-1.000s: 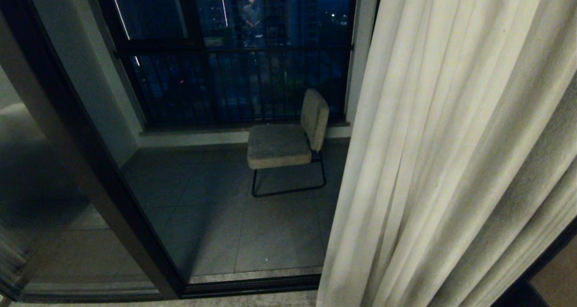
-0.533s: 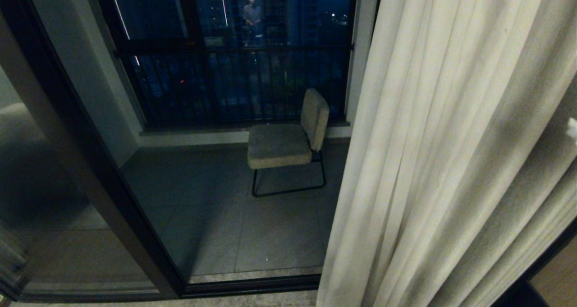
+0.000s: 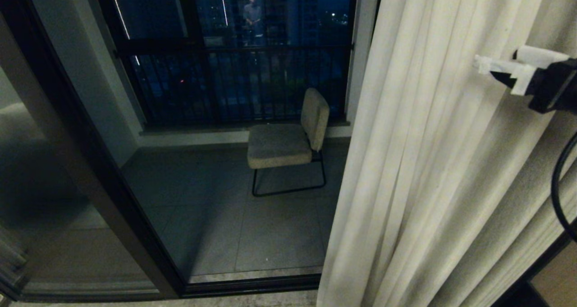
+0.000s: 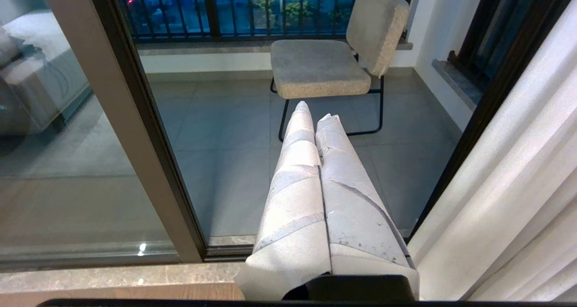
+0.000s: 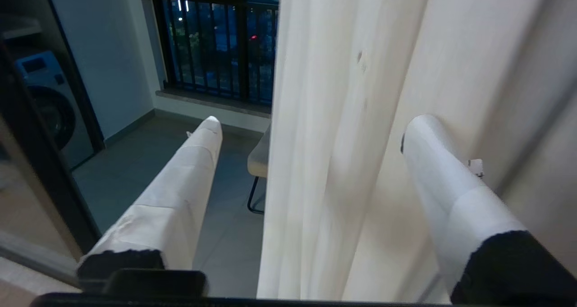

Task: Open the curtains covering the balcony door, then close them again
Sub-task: Close the inner curtains on both sides

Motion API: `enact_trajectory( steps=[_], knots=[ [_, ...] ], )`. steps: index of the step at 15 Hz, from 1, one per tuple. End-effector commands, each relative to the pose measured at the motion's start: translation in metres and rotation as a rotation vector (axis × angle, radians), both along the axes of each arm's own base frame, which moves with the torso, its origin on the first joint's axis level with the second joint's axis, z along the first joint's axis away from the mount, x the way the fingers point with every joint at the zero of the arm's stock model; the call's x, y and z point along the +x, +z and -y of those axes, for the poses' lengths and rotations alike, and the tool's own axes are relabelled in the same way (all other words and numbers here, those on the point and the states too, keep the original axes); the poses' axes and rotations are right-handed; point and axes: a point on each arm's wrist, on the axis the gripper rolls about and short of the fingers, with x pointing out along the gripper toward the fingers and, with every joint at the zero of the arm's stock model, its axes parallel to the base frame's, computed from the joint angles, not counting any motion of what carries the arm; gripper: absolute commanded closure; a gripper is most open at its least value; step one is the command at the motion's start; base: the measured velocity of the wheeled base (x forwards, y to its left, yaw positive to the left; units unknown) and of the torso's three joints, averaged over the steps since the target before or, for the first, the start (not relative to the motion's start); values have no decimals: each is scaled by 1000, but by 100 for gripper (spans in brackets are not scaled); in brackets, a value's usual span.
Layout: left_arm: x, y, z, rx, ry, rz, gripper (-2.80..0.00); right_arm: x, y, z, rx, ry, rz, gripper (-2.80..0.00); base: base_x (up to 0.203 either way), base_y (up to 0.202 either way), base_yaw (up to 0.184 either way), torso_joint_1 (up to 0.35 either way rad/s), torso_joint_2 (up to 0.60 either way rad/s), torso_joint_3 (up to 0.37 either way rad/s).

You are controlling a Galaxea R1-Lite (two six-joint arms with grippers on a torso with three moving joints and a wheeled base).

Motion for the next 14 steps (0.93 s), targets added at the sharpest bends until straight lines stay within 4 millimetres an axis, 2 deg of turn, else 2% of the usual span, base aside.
enact_trajectory(
  steps=[1, 4, 8, 14],
  knots=[
    [0, 0, 0, -1, 0, 0, 0, 35, -7, -5, -4, -1, -33, -280, 0, 0, 0, 0, 0, 0],
    [0, 0, 0, -1, 0, 0, 0, 61, -1, -3, -8, -25, -14, -280, 0, 0, 0, 0, 0, 0],
    [0, 0, 0, -1, 0, 0, 0, 92, -5, 5, -4, -67, -15, -280, 0, 0, 0, 0, 0, 0],
    [0, 0, 0, -1, 0, 0, 0, 117, -1, 6, 2, -80, 27, -280, 0, 0, 0, 0, 0, 0]
  ],
)
